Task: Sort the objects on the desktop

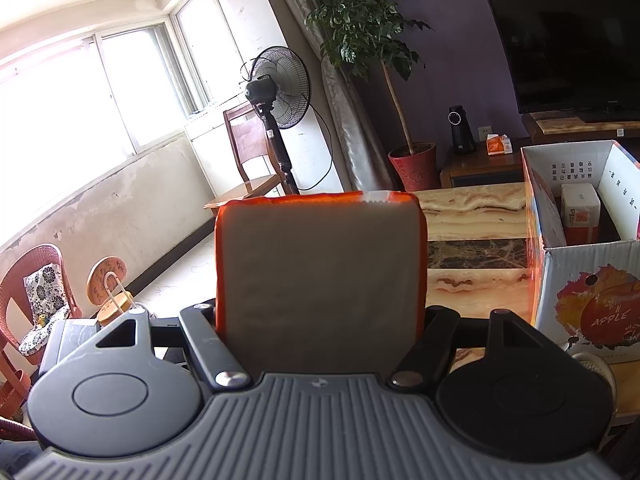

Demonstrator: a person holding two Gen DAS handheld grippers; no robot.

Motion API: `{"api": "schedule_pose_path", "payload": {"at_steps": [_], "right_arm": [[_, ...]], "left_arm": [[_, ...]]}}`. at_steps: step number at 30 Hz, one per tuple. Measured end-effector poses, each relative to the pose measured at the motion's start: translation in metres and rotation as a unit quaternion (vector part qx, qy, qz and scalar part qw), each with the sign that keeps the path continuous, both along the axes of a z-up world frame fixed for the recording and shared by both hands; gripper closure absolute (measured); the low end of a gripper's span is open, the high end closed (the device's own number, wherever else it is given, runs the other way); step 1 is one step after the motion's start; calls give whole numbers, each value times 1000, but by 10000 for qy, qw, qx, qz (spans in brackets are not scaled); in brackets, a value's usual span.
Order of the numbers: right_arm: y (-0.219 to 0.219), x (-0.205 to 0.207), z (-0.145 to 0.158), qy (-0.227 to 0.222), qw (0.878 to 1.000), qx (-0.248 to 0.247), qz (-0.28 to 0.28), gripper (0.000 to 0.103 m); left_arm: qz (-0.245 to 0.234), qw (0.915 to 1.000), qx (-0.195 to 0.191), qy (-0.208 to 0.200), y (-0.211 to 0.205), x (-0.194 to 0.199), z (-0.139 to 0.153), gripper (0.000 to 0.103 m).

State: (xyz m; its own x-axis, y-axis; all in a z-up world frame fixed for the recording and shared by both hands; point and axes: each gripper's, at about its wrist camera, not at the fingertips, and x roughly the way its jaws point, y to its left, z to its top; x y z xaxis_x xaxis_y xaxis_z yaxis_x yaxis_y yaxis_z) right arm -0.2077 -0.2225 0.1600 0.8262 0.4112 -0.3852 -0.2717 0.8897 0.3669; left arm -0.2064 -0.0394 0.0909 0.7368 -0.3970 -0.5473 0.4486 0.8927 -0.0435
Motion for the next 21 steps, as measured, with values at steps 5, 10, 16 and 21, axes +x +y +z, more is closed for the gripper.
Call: {"api": "schedule_pose_path", "payload": {"at_steps": [5,10,16,21], "right_arm": [[0,1,0,8,10000,-2,0,29],[0,2,-1,12,10000,-5,2,29],[1,2,-1,14,10000,-9,3,29],[2,2,-2,16,10000,-12,4,29]], "left_arm": [[-3,10000,15,-3,-1,0,0,55],[-3,10000,21,-3,-1,-1,0,55],[-5,10000,26,0,-1,-1,0,55],[-6,10000,28,1,-1,-1,0,55]]}}
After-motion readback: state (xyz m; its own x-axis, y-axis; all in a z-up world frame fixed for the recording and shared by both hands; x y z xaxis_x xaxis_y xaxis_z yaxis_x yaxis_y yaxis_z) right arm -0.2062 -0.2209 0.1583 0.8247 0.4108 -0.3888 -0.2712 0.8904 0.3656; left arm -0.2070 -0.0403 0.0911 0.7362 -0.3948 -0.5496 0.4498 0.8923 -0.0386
